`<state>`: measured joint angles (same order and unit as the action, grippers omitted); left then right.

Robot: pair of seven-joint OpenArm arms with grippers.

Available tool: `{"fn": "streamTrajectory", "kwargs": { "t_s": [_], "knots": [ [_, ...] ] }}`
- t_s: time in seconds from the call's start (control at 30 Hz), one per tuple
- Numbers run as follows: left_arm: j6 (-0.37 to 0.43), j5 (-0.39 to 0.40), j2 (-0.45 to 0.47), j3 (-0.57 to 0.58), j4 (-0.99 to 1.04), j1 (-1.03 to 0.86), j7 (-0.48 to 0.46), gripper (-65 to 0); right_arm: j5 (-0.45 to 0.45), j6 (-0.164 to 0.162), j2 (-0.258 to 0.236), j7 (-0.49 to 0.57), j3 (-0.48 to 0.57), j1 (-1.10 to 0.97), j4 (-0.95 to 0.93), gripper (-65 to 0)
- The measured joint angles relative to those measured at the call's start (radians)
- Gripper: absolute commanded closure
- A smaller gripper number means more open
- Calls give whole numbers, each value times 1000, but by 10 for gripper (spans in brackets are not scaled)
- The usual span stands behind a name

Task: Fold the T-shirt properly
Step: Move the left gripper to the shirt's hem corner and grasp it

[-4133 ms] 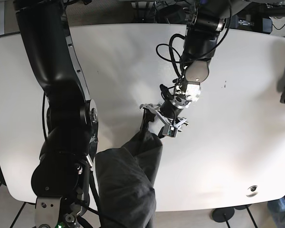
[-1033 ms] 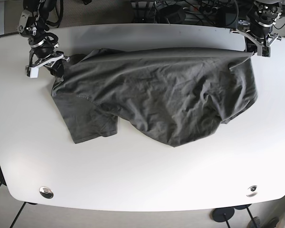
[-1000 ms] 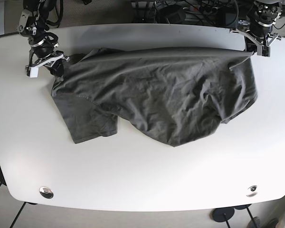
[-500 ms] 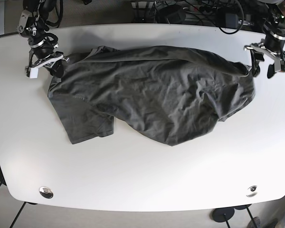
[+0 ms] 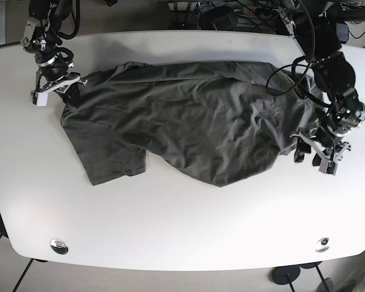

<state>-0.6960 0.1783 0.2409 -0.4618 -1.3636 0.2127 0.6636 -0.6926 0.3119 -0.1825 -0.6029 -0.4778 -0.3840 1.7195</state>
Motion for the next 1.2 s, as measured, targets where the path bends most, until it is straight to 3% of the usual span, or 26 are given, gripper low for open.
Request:
{"fn": "streamTrajectory", "kwargs": {
  "t_s": [0.43,0.53,0.73,0.8,0.83,0.87,0.9,1.03,1.2],
  "knots": [
    [0,25,0,365,637,275,-294,-325,0,-2,0,0,1,20,0,-22],
    [3,27,-2,447,645,289,-299,-325,0,-2,0,0,1,19,0,-22],
    [-1,43,-21,450,642,292,-259,-306,0,-2,11,0,1,19,0,-22],
    [0,43,-20,450,644,292,-257,-199,0,-2,11,0,1,19,0,-22],
    [0,43,-18,450,648,291,-256,-82,1,-2,11,0,1,19,0,-22],
    [0,43,-18,450,649,290,-254,-25,1,-2,11,0,1,19,0,-22],
    [-1,43,-18,450,649,289,-252,-8,1,-2,11,0,1,19,0,-22],
    [-11,41,-5,425,636,286,-226,-8,1,-2,11,0,1,34,0,-22],
    [-1,1,32,293,488,248,-89,-8,2,-2,14,-6,1,50,0,-22]
  ]
}}
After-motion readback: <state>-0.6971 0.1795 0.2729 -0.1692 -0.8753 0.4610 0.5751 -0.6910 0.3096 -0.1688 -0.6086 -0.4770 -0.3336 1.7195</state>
